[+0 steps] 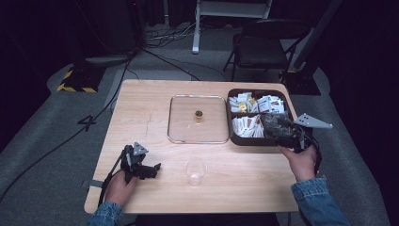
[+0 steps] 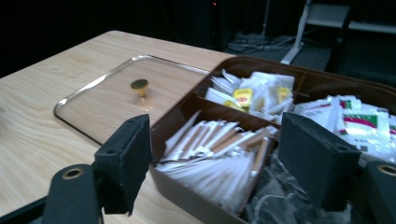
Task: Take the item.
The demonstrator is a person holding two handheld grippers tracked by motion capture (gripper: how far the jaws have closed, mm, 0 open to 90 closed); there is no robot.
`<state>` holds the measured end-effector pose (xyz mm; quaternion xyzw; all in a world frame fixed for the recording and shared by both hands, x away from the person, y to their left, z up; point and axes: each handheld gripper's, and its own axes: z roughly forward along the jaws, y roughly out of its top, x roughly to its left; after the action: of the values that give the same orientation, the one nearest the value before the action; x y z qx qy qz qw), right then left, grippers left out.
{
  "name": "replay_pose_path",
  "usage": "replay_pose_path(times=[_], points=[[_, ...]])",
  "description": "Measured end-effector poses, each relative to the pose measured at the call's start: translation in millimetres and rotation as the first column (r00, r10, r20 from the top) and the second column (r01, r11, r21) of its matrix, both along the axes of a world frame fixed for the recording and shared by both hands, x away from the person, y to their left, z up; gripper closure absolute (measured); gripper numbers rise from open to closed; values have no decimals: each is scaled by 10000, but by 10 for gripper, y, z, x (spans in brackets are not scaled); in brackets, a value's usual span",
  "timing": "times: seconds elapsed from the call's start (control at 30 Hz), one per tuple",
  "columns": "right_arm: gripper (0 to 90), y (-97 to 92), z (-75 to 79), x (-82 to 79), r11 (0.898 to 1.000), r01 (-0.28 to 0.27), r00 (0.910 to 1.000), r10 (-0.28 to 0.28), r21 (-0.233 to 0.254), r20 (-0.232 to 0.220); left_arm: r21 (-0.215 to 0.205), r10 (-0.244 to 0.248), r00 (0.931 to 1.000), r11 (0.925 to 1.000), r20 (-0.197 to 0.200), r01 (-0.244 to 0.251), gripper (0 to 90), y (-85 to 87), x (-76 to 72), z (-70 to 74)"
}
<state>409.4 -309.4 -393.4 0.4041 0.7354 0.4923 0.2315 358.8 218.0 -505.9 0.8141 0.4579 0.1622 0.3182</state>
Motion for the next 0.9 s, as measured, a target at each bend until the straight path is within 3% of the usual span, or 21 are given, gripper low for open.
replay_pose_path(times=[0.2,0.57,0.77,0.9], points=[[264,-152,-28,179,9996,294,9989,-294,-8,-375,0,1,10000,10000,-1,-1,0,0,0,0],[258,-327,-88,490,9927,989,9917,-1040,-688,-753,2,2,10000,10000,2,-2,0,0,0,0],[260,-392,-167,629,9926,856,9925,-926,-863,-801,3,0,10000,10000,1,0,0,0,0,0],[260,-456,-221,686,9937,909,9908,-969,-659,-945,3,-1,10000,10000,2,1,0,0,0,0]])
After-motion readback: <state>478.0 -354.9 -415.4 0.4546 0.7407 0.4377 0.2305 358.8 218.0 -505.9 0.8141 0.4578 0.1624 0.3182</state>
